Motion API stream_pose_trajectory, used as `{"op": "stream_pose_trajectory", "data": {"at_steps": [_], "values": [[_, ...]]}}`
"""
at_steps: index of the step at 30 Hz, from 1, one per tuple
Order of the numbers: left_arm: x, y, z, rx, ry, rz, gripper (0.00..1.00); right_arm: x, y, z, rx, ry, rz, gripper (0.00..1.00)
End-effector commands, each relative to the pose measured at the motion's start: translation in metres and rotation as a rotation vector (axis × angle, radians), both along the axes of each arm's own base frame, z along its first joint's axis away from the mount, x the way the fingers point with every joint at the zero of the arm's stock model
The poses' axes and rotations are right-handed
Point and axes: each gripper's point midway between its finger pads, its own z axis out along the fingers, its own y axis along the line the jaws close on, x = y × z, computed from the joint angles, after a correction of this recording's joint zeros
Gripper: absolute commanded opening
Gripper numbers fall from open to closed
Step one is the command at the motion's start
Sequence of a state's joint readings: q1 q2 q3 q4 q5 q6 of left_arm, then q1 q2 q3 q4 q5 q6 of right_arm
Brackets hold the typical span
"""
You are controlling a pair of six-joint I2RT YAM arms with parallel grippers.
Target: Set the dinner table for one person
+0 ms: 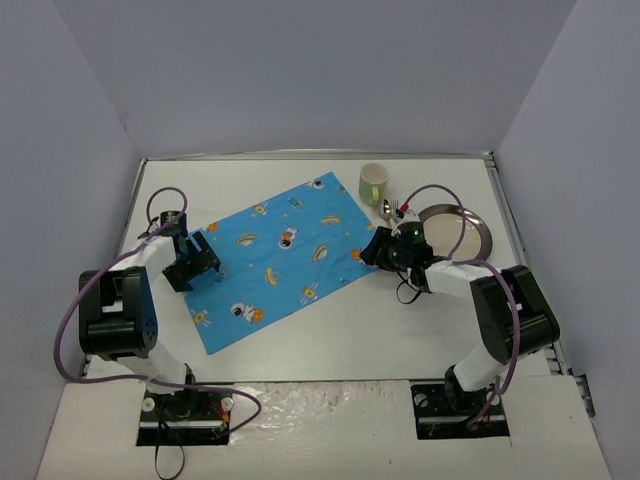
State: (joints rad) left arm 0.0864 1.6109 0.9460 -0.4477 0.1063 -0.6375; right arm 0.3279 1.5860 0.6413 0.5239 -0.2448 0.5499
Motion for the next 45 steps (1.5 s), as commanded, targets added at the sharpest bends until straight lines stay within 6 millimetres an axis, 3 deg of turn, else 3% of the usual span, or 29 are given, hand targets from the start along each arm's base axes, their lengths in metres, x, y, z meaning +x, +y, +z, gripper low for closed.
{"op": "stream_pose_trajectory", "data": {"at_steps": [1,6,10,12,14,16,19,20,23,26,29,35,39,42,45], "values": [[0.014,0.004,0.004,0.004,-0.049,0.034,0.77,0.011,-0.014,0.007,-0.014,-0.062,-0.065,0.47],[0.01,0.003,-0.005,-0.006,-0.016,0.043,0.77,0.009,-0.031,-0.004,-0.042,-0.041,-0.119,0.48],[0.015,0.002,0.011,-0.009,-0.045,0.04,0.77,0.015,-0.04,0.009,-0.061,-0.06,-0.142,0.48],[0.021,0.005,0.035,0.006,-0.092,0.031,0.77,0.018,-0.045,0.031,-0.072,-0.1,-0.164,0.48],[0.022,0.008,0.065,0.032,-0.133,0.006,0.79,0.022,-0.053,0.068,-0.066,-0.172,-0.197,0.48],[0.03,0.011,0.1,0.061,-0.203,-0.015,0.83,0.022,-0.065,0.09,-0.078,-0.193,-0.243,0.51],[0.029,0.015,0.146,0.105,-0.281,-0.056,0.88,0.016,-0.091,0.127,-0.058,-0.236,-0.342,0.63],[0.023,0.015,0.157,0.119,-0.301,-0.068,0.89,0.012,-0.103,0.137,-0.047,-0.244,-0.382,0.73],[0.007,0.013,0.179,0.159,-0.348,-0.105,0.94,0.001,-0.133,0.145,-0.016,-0.231,-0.489,0.93],[-0.011,0.0,0.183,0.204,-0.374,-0.194,0.97,-0.011,-0.157,0.135,0.003,-0.183,-0.574,1.0],[-0.03,-0.017,0.182,0.238,-0.39,-0.296,0.97,-0.024,-0.18,0.121,0.059,-0.132,-0.648,1.0],[-0.058,-0.031,0.185,0.252,-0.485,-0.367,0.97,-0.047,-0.221,0.086,0.13,-0.046,-0.819,1.0],[-0.07,-0.037,0.166,0.243,-0.465,-0.397,0.97,-0.05,-0.235,0.058,0.136,0.033,-0.866,1.0],[-0.075,-0.036,0.151,0.248,-0.447,-0.398,0.97,-0.04,-0.241,0.048,0.169,0.041,-0.851,0.99],[-0.075,-0.036,0.149,0.251,-0.464,-0.397,0.97,-0.033,-0.245,0.032,0.171,0.068,-0.847,0.98]]}}
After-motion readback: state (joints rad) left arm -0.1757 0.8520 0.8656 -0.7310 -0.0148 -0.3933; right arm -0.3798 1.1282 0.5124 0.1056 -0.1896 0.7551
